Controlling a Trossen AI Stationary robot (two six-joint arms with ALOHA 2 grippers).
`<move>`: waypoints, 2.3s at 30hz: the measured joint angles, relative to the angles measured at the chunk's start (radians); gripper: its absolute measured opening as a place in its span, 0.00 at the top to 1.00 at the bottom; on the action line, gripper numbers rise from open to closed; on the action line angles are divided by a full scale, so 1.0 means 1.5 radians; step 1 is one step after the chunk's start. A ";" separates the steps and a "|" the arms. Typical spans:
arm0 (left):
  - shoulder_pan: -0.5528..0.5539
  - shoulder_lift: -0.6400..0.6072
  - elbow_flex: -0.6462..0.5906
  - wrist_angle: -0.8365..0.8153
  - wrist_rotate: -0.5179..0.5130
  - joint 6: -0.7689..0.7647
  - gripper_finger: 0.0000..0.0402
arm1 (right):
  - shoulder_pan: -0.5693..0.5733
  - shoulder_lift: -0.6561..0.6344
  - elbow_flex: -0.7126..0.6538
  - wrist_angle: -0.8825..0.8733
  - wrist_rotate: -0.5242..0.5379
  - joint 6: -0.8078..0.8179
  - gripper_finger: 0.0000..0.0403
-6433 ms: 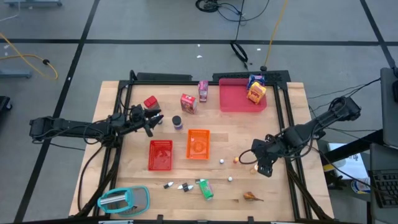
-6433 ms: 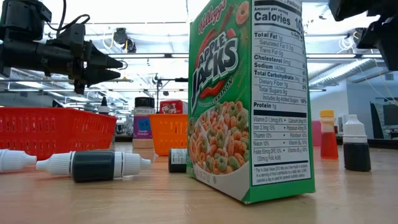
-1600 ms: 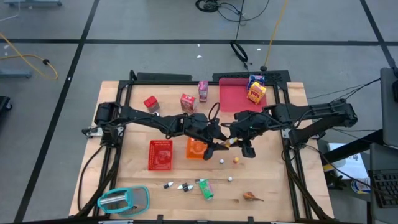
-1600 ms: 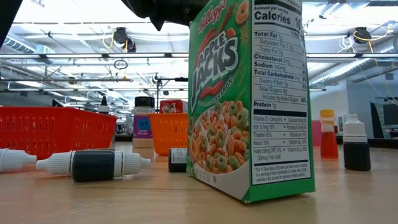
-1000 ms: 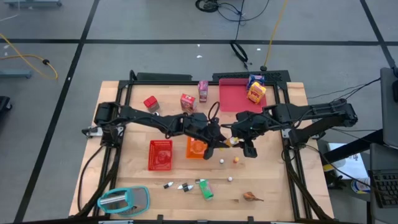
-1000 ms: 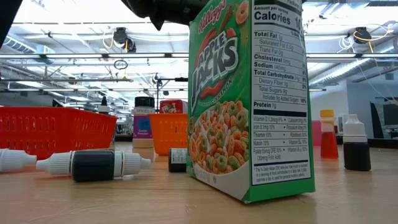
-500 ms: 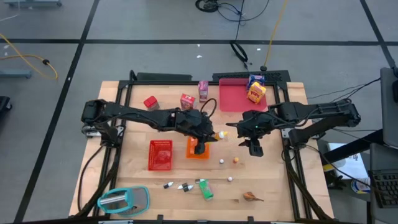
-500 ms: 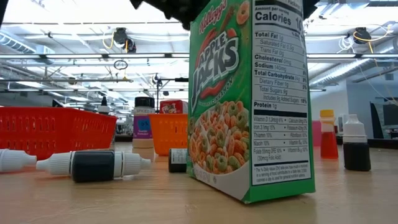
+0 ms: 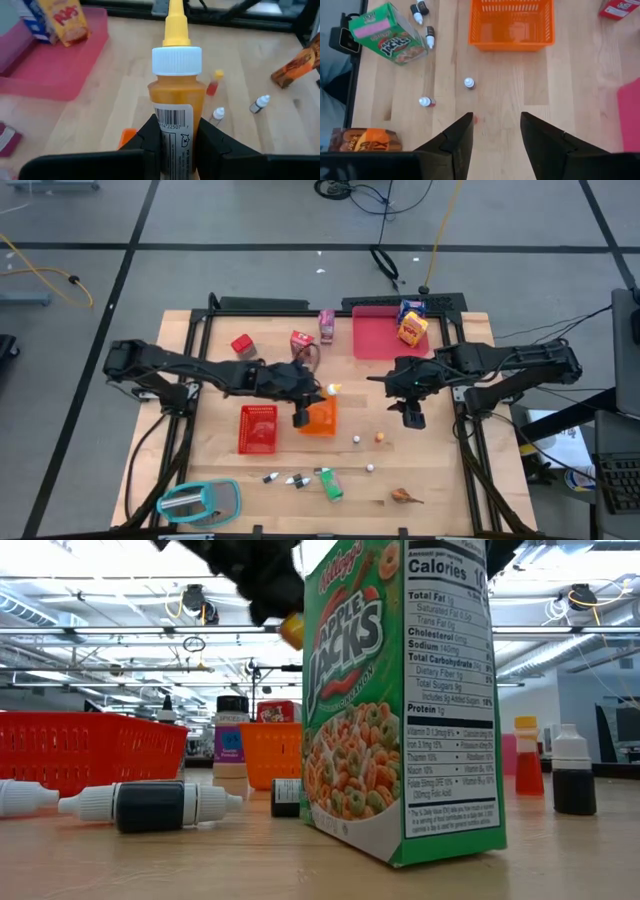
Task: Pick & Place Kitchen Items
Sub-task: Put the large yellow food coloring bottle into the orange bin
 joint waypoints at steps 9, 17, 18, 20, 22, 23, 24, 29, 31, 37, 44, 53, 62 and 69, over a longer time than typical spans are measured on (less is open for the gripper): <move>0.002 -0.023 -0.227 0.343 -0.051 -0.049 0.83 | 0.000 0.000 0.000 0.015 0.000 -0.002 0.63; 0.001 -0.002 -0.336 0.497 -0.115 -0.050 0.84 | 0.000 0.000 0.000 0.040 0.000 -0.017 0.63; 0.001 -0.002 -0.341 0.511 -0.116 -0.050 0.83 | 0.000 0.000 0.000 0.044 0.000 -0.017 0.63; 0.001 -0.003 -0.348 0.523 -0.118 -0.049 0.82 | 0.000 0.000 0.000 0.049 0.000 -0.020 0.64; 0.001 -0.002 -0.348 0.527 -0.119 -0.043 0.82 | 0.000 0.000 0.000 0.051 0.001 -0.025 0.64; 0.001 -0.002 -0.348 0.532 -0.119 -0.040 0.82 | 0.000 0.000 0.000 0.051 0.001 -0.027 0.64; 0.001 0.001 -0.348 0.537 -0.119 -0.040 0.82 | 0.000 0.000 0.000 0.053 0.001 -0.028 0.64; 0.005 0.057 -0.348 0.595 -0.112 -0.048 0.81 | 0.000 0.000 0.000 0.052 0.002 -0.030 0.64; 0.005 0.088 -0.348 0.646 -0.111 -0.032 0.81 | 0.000 0.000 0.000 0.052 0.006 -0.030 0.64; 0.007 0.137 -0.338 0.715 -0.090 0.023 0.81 | 0.000 0.000 -0.001 0.052 0.032 -0.029 0.64; 0.008 0.187 -0.282 0.709 -0.064 0.027 0.81 | 0.000 0.000 -0.001 0.055 0.032 -0.035 0.64; 0.009 0.205 -0.263 0.701 -0.066 0.044 0.81 | 0.000 0.000 -0.001 0.047 0.032 -0.035 0.64; 0.009 0.206 -0.262 0.672 -0.069 0.015 0.81 | 0.000 0.000 -0.001 0.048 0.032 -0.037 0.64; 0.009 0.207 -0.262 0.669 -0.069 0.013 0.80 | 0.000 0.000 -0.001 0.050 0.032 -0.035 0.64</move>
